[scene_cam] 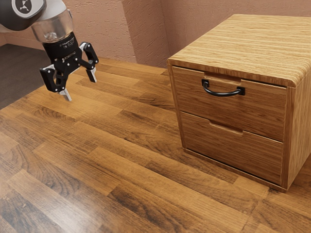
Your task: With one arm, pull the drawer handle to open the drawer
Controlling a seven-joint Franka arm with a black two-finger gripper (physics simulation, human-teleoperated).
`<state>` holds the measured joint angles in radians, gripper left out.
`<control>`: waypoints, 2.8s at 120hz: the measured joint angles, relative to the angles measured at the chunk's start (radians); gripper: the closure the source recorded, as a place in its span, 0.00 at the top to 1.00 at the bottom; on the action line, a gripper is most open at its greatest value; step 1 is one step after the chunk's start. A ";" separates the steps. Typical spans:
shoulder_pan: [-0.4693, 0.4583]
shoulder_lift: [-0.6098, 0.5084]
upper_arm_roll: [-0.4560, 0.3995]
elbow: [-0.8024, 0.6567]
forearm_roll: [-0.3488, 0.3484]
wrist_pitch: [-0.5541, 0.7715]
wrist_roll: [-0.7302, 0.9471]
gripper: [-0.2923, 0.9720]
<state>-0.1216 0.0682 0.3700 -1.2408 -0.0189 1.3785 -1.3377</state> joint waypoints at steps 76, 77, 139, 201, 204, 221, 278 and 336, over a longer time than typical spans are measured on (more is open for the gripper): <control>0.071 -0.024 -0.104 0.154 0.033 0.093 -0.070 0.75; 0.071 -0.022 -0.107 0.155 0.033 0.100 -0.071 0.75; -0.034 0.107 -0.167 0.123 -0.051 0.404 -0.152 0.74; -0.176 0.078 -0.189 -0.028 -0.022 0.565 -0.247 0.72; -0.176 0.078 -0.189 -0.033 -0.022 0.571 -0.250 0.72; -0.196 0.071 -0.189 -0.052 -0.019 0.593 -0.268 0.71; -0.239 0.111 -0.189 -0.101 -0.011 0.618 -0.330 0.68; -0.256 0.082 -0.189 -0.161 -0.006 0.620 -0.372 0.66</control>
<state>-0.3773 0.1497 0.1808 -1.4018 -0.0248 1.9982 -1.7098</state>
